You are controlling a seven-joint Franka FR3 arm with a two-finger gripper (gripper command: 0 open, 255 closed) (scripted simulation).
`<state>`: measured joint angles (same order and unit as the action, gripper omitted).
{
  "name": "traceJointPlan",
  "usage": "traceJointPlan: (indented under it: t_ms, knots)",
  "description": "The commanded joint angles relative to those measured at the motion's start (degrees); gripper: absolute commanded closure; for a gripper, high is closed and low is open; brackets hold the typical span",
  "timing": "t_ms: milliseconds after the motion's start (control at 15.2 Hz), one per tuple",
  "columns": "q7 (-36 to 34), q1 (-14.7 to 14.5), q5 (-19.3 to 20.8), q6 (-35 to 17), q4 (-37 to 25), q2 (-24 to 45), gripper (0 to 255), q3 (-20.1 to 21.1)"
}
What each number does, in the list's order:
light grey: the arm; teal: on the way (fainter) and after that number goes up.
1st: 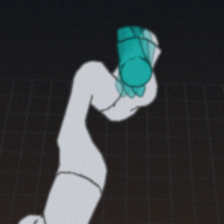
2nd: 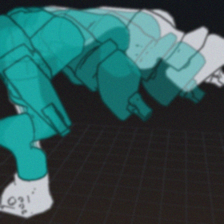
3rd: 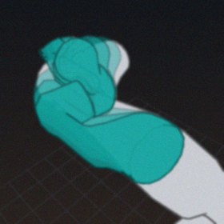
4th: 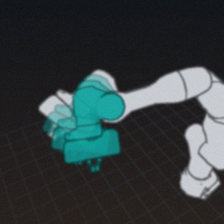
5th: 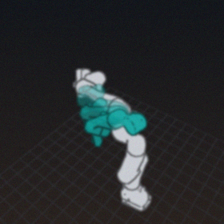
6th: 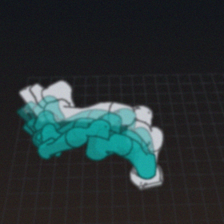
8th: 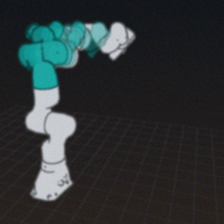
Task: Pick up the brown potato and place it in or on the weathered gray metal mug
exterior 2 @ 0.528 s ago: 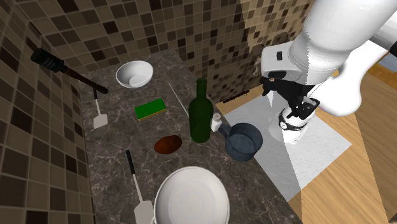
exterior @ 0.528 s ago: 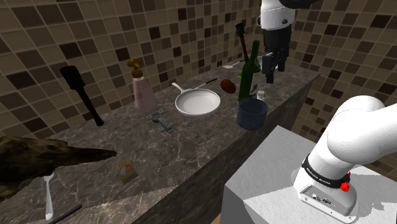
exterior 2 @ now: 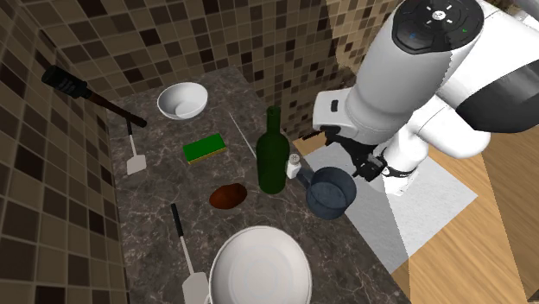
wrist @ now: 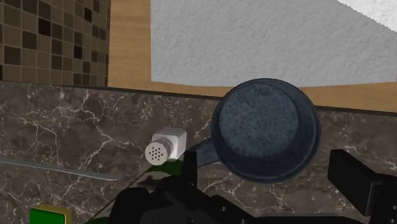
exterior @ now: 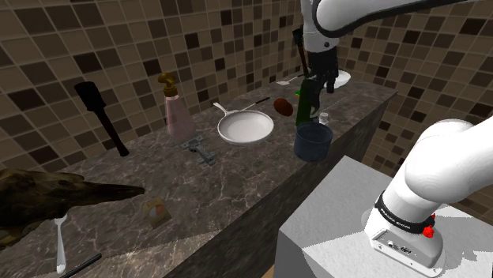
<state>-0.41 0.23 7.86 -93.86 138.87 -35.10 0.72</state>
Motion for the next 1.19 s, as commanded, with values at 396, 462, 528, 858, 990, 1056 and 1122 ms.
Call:
traceJointPlan:
  t_ms: [396, 462, 528, 858, 990, 1056, 1122]
  knots:
    - [-2.5, 2.6, 4.9, -13.9, -3.3, 14.8, 0, -0.9]
    - [-2.9, 2.9, 5.5, -15.3, -4.1, 16.8, 0, -1.1]
    - [-3.3, 3.2, 6.2, -16.7, -5.0, 18.9, 0, -1.2]
    - [-5.4, 4.6, 9.3, -22.6, -10.6, 29.0, 0, -1.9]
    - [-6.2, 5.1, 10.6, -24.5, -13.3, 33.1, 0, -2.2]
    - [-6.6, 5.3, 11.1, -25.3, -14.8, 35.2, 0, -2.4]
    - [-7.0, 5.5, 11.7, -26.0, -16.3, 37.2, 0, -2.6]
